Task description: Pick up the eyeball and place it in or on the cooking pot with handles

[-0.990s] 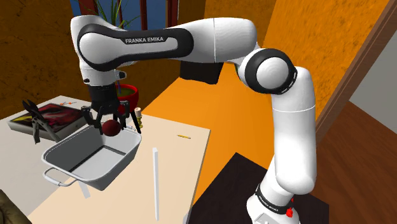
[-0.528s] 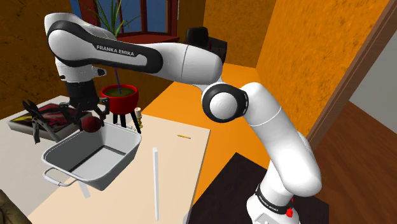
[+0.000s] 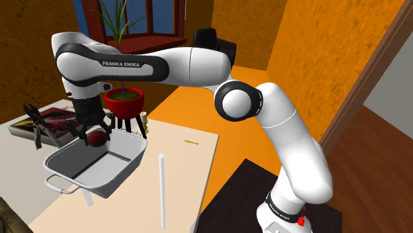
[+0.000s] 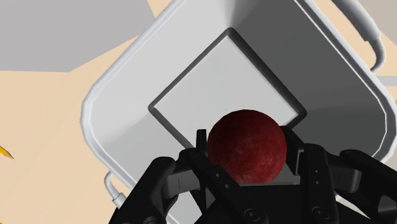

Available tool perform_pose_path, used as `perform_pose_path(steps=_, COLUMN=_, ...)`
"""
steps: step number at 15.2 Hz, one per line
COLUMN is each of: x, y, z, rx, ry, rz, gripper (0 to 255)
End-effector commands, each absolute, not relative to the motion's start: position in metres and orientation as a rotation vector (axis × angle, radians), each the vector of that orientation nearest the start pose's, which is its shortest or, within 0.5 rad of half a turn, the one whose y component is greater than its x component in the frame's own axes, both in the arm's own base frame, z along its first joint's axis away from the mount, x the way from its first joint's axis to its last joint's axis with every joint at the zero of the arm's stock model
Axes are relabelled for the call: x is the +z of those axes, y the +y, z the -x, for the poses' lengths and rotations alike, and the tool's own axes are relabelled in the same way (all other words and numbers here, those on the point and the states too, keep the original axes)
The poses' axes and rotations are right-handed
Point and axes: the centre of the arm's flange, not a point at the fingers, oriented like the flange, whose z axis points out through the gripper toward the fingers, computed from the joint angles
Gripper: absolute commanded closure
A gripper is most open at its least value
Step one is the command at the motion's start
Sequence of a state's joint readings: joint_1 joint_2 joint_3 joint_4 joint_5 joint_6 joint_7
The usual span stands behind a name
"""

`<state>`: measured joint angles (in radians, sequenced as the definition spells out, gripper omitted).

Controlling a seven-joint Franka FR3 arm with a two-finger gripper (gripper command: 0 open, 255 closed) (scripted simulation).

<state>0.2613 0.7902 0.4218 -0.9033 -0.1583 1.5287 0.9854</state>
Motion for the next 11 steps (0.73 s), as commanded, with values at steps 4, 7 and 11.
perform_pose_path(steps=4, x=0.415, y=0.355, z=-0.650, rx=0.279, ry=0.616, rz=3.052, gripper=255)
perform_pose_path(steps=7, x=0.415, y=0.355, z=-0.650, rx=0.279, ry=0.616, rz=3.052, gripper=255)
perform_pose_path(steps=11, x=0.415, y=0.355, z=-0.650, rx=0.279, ry=0.616, rz=3.052, gripper=255)
